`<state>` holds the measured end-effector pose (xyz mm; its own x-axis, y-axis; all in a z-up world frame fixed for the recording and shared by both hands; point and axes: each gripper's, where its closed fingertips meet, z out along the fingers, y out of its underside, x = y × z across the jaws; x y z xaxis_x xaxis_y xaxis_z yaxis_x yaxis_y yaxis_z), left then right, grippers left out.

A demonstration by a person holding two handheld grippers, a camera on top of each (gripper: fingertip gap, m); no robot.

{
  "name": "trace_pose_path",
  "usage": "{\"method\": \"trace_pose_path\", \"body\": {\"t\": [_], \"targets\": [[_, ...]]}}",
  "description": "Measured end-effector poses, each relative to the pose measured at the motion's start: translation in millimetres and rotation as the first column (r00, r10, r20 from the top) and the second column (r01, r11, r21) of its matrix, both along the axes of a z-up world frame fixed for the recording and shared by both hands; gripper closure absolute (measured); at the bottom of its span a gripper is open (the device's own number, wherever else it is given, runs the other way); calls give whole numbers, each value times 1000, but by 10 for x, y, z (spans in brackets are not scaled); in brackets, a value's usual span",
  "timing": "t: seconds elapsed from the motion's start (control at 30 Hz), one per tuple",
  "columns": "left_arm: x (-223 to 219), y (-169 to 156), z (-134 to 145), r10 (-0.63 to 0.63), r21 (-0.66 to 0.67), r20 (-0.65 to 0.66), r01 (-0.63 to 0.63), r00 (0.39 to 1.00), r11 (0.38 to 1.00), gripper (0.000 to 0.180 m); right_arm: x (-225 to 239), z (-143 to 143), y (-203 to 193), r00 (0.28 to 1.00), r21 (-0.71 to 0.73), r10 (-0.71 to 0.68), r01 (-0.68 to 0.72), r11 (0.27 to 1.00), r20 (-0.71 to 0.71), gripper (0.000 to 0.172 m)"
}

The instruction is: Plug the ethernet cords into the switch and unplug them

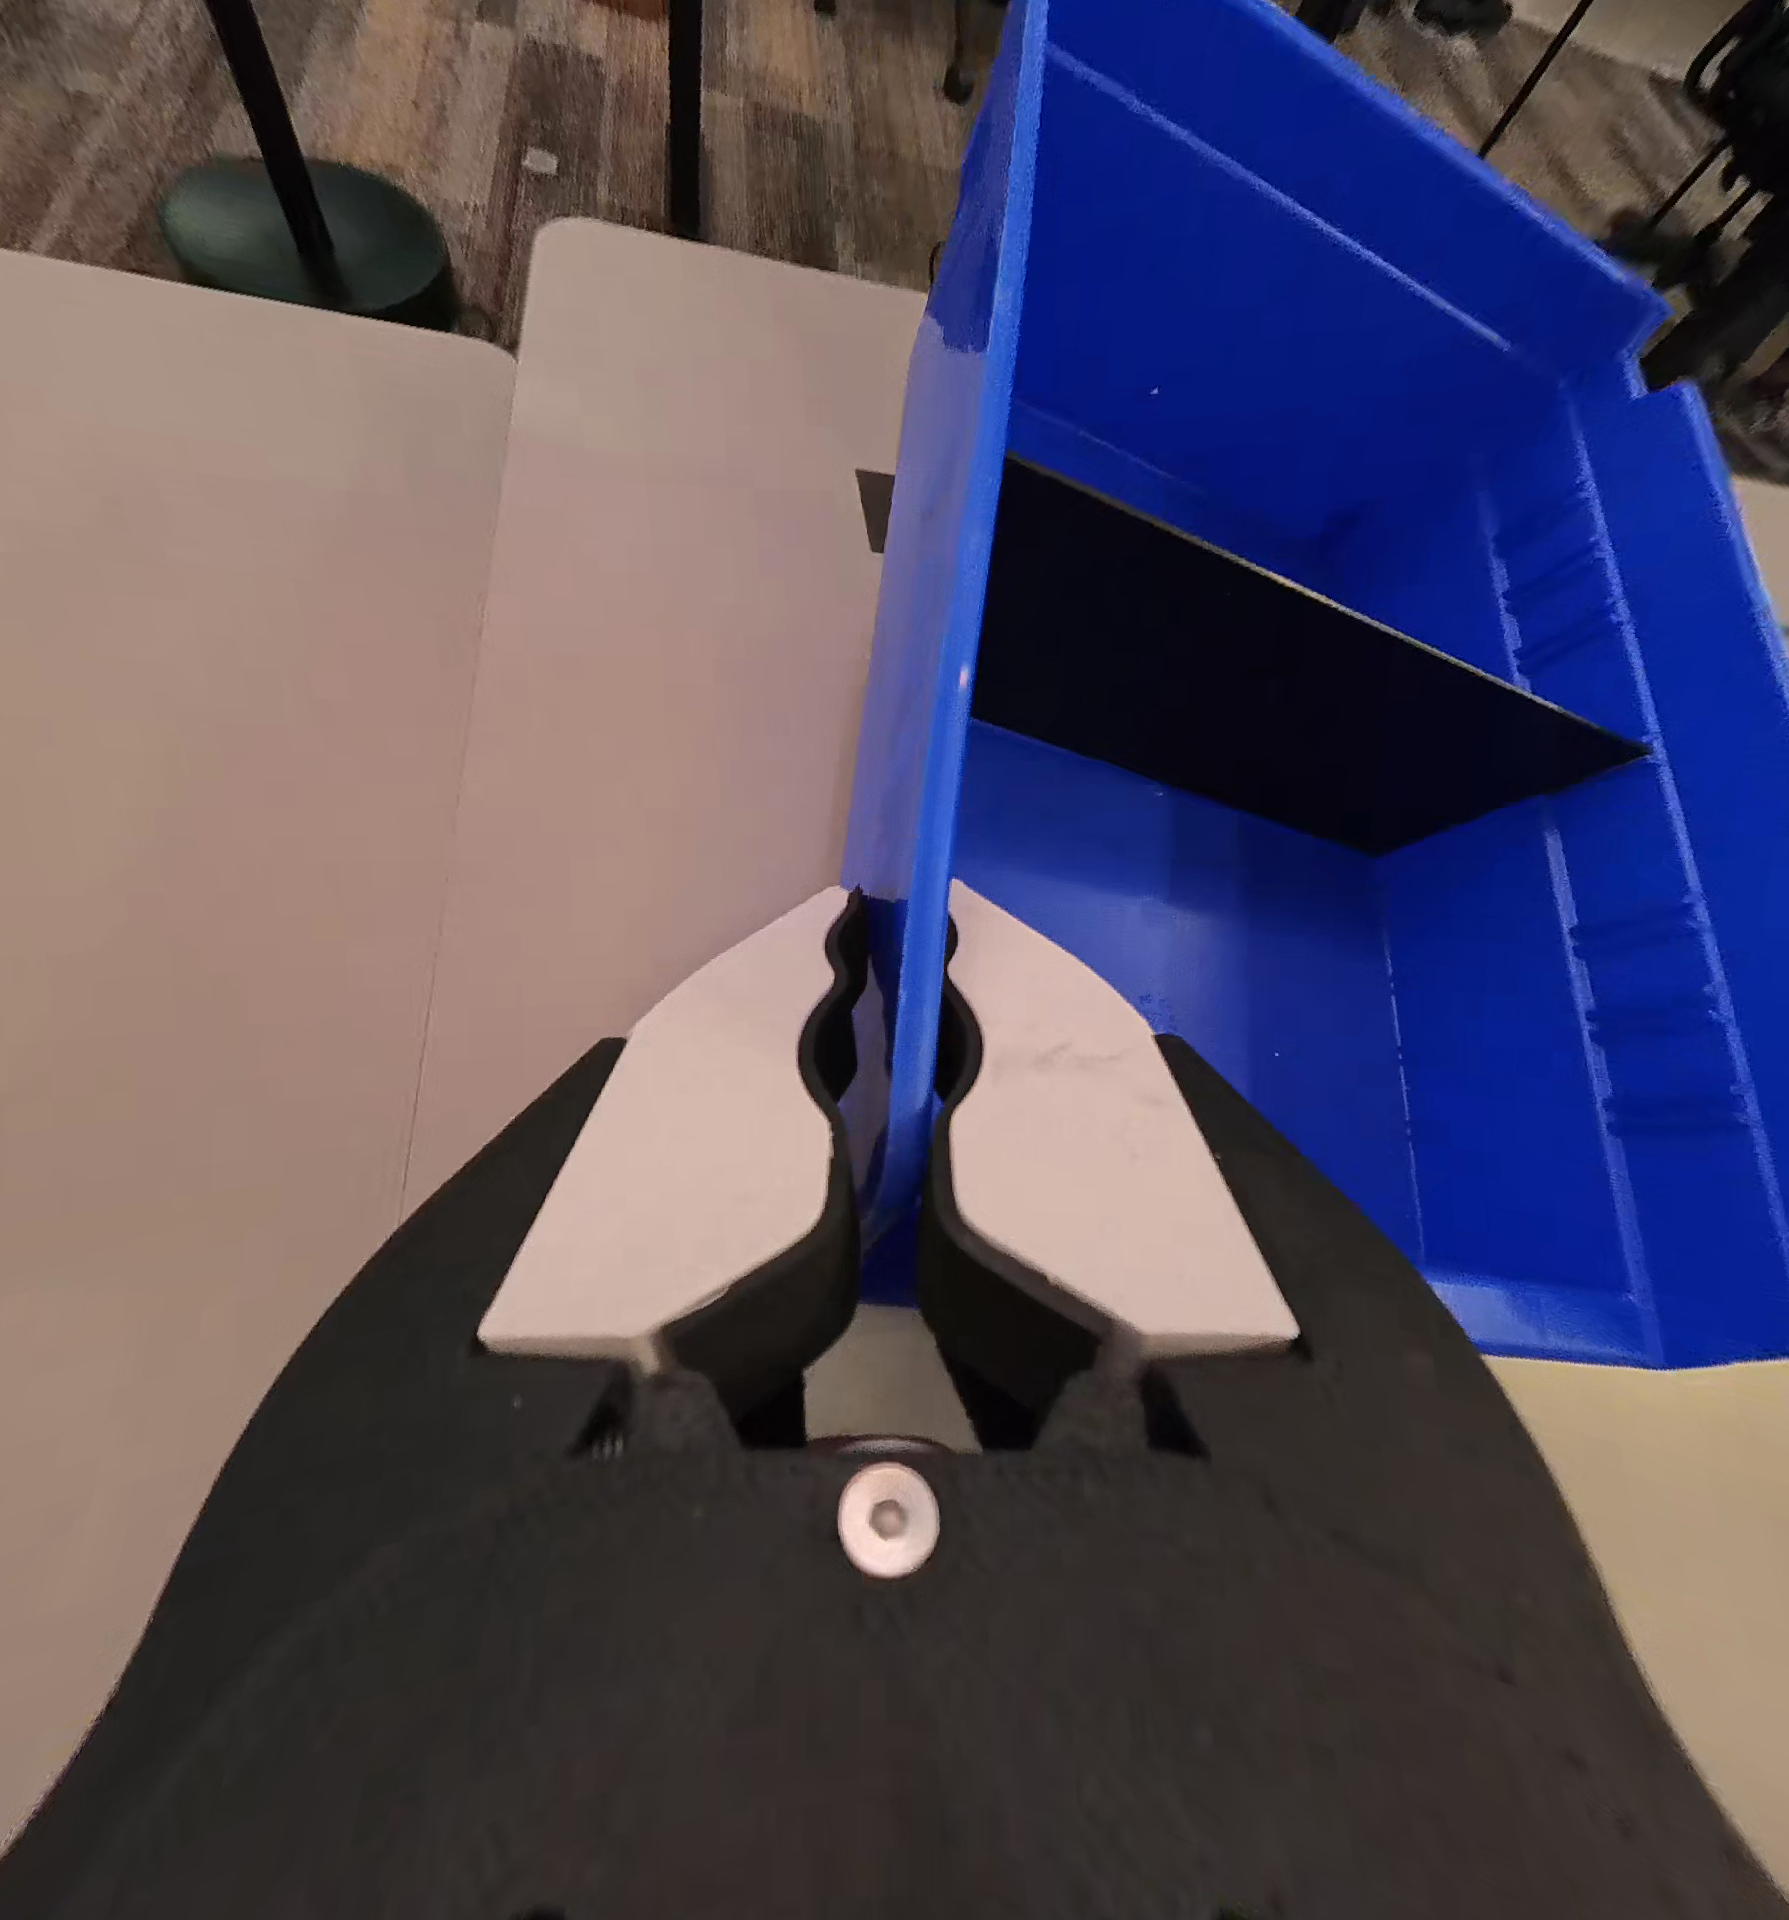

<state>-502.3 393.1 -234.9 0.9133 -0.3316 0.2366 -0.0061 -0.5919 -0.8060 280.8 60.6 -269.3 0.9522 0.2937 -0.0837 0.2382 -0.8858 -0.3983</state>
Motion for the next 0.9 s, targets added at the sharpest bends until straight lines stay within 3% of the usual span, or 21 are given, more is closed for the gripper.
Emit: {"method": "trace_pose_path", "body": {"t": [0.17, 0.33, 0.63, 0.9], "targets": [[-215, -327, 306, 4, 79, 57, -8, 998, 997, 172, -698, -54, -283, 985, 9, 170, -169, 986, -18, 166], [-469, -705, 531, 26, 153, 93, -40, 995, 987, 172, -1423, -232, -222, 946, 47, 314, -311, 949, -76, 166], [-854, -1230, 601, 91, 199, 119, -114, 989, 973, 172, -2763, -410, 508, 885, 100, 438, -427, 899, -157, 167], [-1125, -1362, 665, 129, 226, 137, -157, 982, 961, 172, -3541, -409, 1364, 894, 151, 414, -391, 908, -172, 167]]}}
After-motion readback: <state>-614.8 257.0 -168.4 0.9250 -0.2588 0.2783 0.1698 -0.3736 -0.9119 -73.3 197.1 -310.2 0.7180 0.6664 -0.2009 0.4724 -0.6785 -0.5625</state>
